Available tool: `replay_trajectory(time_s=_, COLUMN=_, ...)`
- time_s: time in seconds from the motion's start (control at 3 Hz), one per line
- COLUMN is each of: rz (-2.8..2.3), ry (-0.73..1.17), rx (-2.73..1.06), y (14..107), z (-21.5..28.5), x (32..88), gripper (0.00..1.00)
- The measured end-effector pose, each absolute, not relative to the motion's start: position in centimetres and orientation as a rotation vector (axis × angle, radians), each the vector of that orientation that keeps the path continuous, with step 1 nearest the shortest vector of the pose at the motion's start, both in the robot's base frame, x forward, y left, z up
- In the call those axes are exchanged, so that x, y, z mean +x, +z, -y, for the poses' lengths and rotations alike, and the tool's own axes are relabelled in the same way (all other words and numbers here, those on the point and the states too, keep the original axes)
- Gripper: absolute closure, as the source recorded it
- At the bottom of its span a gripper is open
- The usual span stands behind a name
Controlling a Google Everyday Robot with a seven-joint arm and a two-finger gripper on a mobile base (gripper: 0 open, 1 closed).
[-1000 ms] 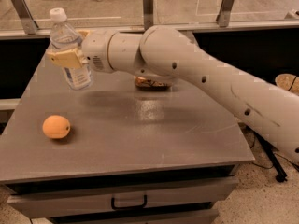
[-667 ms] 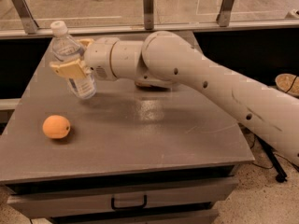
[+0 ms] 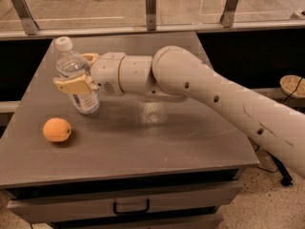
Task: Move blue plastic bottle near orange
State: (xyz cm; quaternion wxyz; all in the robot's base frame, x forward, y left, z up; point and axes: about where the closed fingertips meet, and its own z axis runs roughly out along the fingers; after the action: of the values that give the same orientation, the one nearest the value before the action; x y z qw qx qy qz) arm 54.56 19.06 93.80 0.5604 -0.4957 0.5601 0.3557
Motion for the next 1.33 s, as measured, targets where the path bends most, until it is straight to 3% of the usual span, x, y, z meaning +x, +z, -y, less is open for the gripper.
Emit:
replay_trajectory(time_s=0.33, rz=-1.288, ry=0.923, rx=-1.143, y=93.9, z=-19.4, x=53.6, gripper=1.0)
replay_trajectory(time_s=0.67, rz=-1.29, ry=0.938, rx=-1.152, y=93.7, z=-19.7, x=52.9, gripper=0.82)
replay_trajectory(time_s=1.33, rz=-1.294, ry=0.98, rx=-1.162, y=93.2, z=-20.0, x=51.9, gripper=0.35)
